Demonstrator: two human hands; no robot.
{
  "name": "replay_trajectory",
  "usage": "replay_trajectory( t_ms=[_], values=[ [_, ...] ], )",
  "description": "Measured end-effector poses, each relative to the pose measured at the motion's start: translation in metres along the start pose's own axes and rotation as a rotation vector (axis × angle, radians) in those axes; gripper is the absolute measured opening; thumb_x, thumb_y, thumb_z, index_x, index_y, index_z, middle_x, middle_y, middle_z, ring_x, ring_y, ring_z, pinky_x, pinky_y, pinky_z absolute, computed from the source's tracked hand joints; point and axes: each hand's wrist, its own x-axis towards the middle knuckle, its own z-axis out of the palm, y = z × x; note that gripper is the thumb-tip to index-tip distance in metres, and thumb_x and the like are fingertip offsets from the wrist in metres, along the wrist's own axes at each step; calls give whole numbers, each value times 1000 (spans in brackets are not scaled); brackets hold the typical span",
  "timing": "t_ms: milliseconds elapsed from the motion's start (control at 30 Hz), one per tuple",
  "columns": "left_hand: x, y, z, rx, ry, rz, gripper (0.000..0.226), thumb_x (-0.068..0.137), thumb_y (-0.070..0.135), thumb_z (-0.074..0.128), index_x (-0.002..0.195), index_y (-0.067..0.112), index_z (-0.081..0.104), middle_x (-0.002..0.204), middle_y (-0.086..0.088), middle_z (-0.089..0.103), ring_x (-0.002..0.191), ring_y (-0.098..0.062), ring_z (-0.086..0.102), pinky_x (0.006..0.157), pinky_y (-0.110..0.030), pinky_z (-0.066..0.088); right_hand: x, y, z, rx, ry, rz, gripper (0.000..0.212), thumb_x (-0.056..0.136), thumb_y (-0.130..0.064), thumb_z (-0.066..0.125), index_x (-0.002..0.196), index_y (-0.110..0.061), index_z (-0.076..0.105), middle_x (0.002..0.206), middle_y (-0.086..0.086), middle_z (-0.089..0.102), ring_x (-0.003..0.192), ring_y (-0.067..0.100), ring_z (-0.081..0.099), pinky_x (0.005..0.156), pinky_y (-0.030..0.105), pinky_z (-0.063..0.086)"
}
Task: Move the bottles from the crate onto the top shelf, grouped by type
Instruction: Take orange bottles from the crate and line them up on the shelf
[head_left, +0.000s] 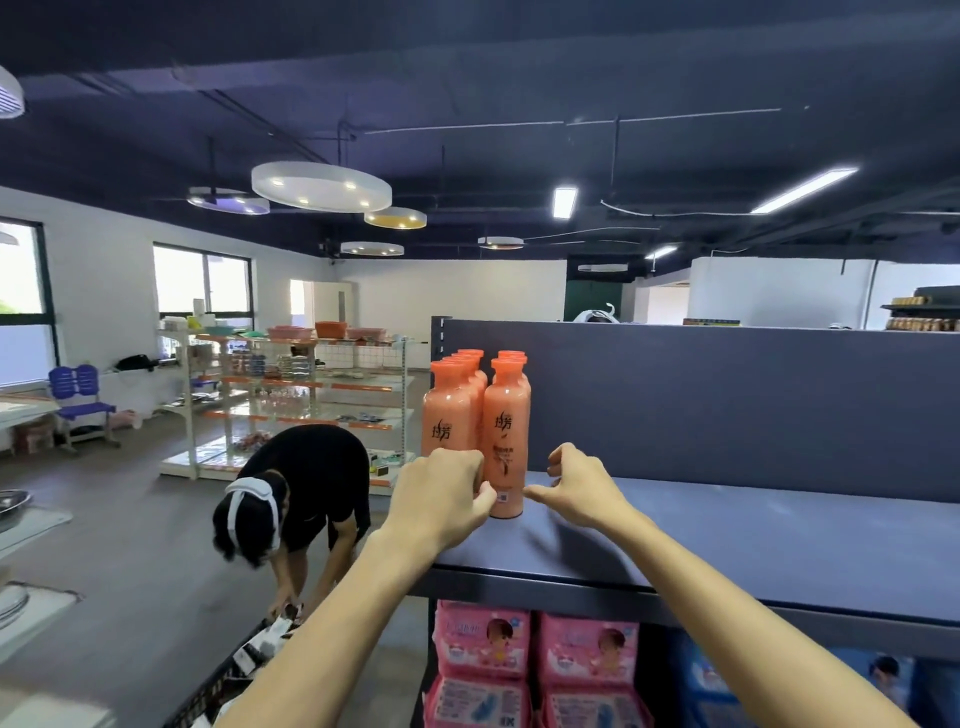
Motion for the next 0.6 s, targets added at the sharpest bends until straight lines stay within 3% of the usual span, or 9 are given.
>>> replay_trajectory(
  t_ms=[100, 400, 600],
  values=[
    [8, 22, 8, -27, -25, 46, 21, 84, 39, 52, 75, 20, 51, 78, 2, 65, 75, -26, 61, 66, -35, 50, -15, 9, -25, -16, 0, -22, 54, 80, -47, 76, 118, -17, 52, 116, -1, 63, 98, 15, 63, 86, 33, 54],
    [27, 139, 56, -181, -87, 254, 19, 85, 41, 51, 82, 23, 57, 77, 6, 65, 76, -22, 59, 66, -32, 45, -90, 73, -121, -113, 103, 34, 48, 83, -34, 76, 123, -15, 56, 119, -1, 68, 96, 12, 66, 87, 29, 54],
    [2, 189, 73, -338, -100, 337, 17, 85, 41, 53, 82, 25, 56, 73, 10, 63, 75, -17, 56, 66, -31, 47, -144, 103, -148, -142, 132, 64, 47, 84, -33, 77, 123, -15, 57, 118, -3, 67, 97, 10, 66, 88, 28, 53]
  ],
)
